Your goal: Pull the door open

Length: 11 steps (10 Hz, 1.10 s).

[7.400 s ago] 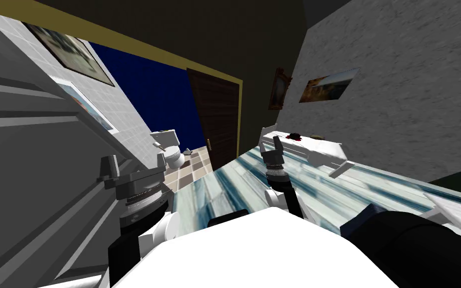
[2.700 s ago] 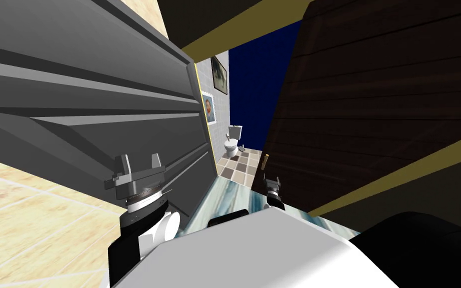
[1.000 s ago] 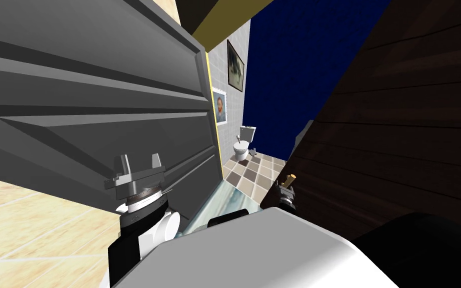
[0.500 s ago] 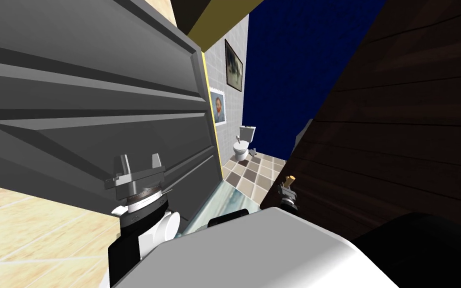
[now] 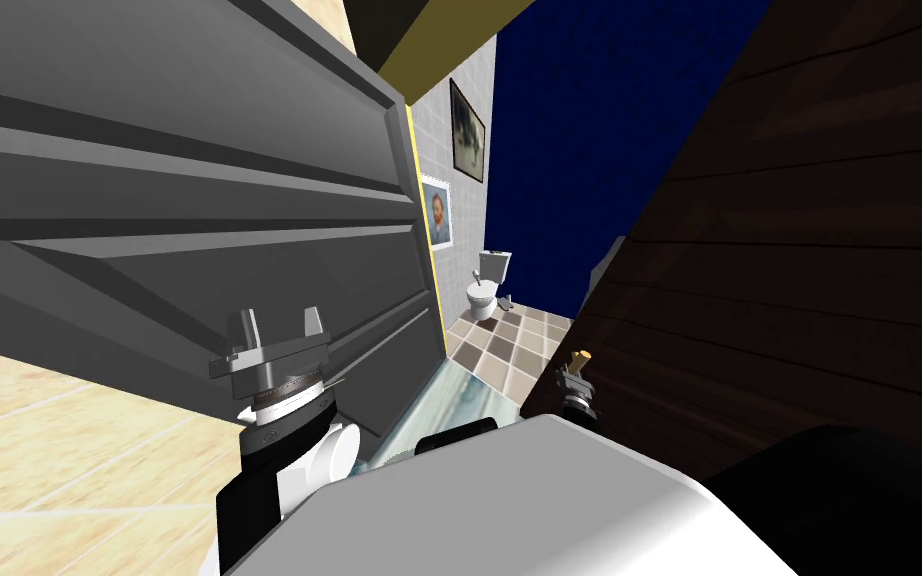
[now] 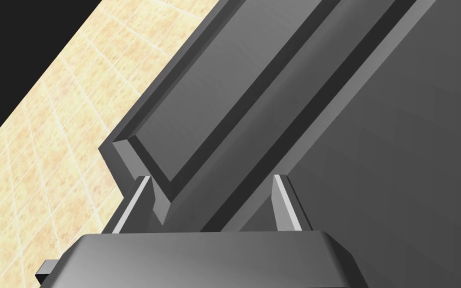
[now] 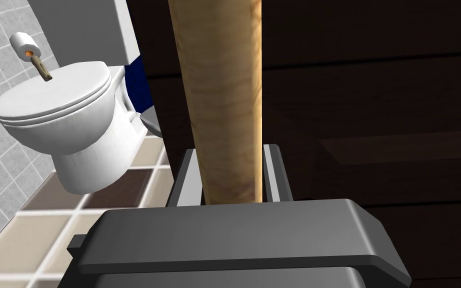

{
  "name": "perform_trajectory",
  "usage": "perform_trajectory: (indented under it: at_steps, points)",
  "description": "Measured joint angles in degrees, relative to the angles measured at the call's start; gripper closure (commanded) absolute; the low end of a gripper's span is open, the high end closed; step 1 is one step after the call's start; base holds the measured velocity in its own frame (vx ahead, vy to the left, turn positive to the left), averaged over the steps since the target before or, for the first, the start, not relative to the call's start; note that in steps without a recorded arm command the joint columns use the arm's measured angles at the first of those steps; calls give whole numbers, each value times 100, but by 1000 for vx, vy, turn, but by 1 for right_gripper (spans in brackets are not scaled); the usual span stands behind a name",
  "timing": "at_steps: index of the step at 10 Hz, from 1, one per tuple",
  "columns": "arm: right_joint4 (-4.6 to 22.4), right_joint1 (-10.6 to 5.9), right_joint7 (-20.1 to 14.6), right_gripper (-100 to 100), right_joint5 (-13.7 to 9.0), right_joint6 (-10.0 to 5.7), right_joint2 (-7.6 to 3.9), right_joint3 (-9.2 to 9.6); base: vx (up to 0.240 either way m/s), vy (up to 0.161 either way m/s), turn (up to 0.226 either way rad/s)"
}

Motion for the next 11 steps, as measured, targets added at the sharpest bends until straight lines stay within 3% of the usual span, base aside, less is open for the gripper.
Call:
perform_trajectory:
  at_steps: [2, 4, 5, 7, 11]
  points:
    - [145, -30, -176, 100, 76, -52, -88, 139, -166, 86, 16]
    - [79, 51, -239, 100, 130, -12, -93, 253, -165, 25, 42]
    - [174, -4, -345, 100, 184, -48, -158, 344, -134, 7, 31]
    - [-115, 132, -368, 100, 232, 59, -191, 443, -196, 1, 50]
    - [-65, 102, -565, 100, 384, 20, -274, 708, -185, 4, 58]
